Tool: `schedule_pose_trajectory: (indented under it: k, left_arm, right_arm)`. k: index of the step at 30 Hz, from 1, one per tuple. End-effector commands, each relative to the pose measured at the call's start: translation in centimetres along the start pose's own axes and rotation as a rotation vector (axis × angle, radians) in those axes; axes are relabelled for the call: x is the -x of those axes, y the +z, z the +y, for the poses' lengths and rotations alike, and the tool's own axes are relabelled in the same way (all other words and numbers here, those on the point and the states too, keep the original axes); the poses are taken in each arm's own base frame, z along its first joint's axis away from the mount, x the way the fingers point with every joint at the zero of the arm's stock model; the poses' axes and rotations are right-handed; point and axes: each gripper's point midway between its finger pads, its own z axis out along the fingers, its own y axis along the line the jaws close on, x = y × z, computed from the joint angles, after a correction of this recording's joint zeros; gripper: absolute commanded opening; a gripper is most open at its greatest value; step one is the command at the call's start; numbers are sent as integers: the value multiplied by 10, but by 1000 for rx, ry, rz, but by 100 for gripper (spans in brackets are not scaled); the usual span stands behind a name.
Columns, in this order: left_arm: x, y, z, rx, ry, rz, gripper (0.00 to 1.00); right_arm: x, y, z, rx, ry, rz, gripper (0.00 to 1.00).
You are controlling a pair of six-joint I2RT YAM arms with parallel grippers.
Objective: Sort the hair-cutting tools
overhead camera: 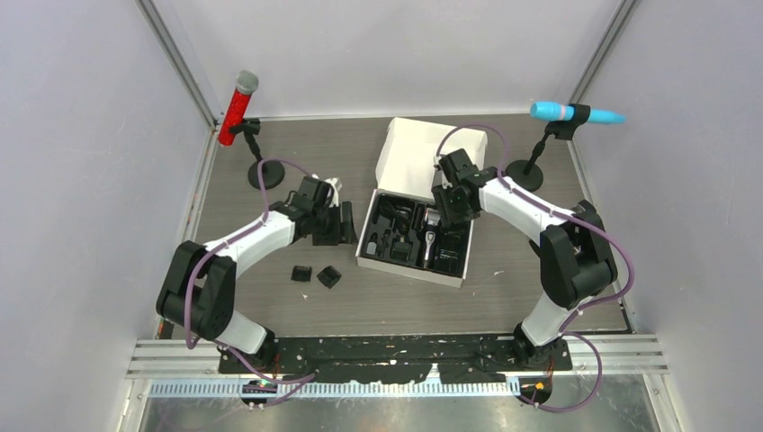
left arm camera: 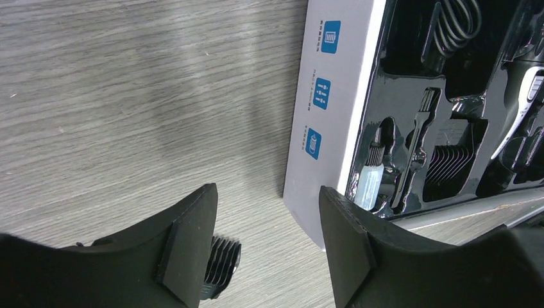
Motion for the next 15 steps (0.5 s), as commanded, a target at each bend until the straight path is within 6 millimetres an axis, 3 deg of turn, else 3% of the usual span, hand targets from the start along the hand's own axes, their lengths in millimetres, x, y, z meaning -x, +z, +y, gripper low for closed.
schedule_pose_trajectory:
  k: [1,9,15]
  left_arm:
    - [11,-1,-18,-63,-2,-20,61]
    - [10,-1,-20,-73,-7,-18,61]
    - [10,-2,-20,-75,-9,-22,60]
  right_arm:
    - [-6,0,-2,1,32,4,55]
    - [-7,0,-4,-15,54,-5,64]
    - [-14,5,-4,-15,60,10,66]
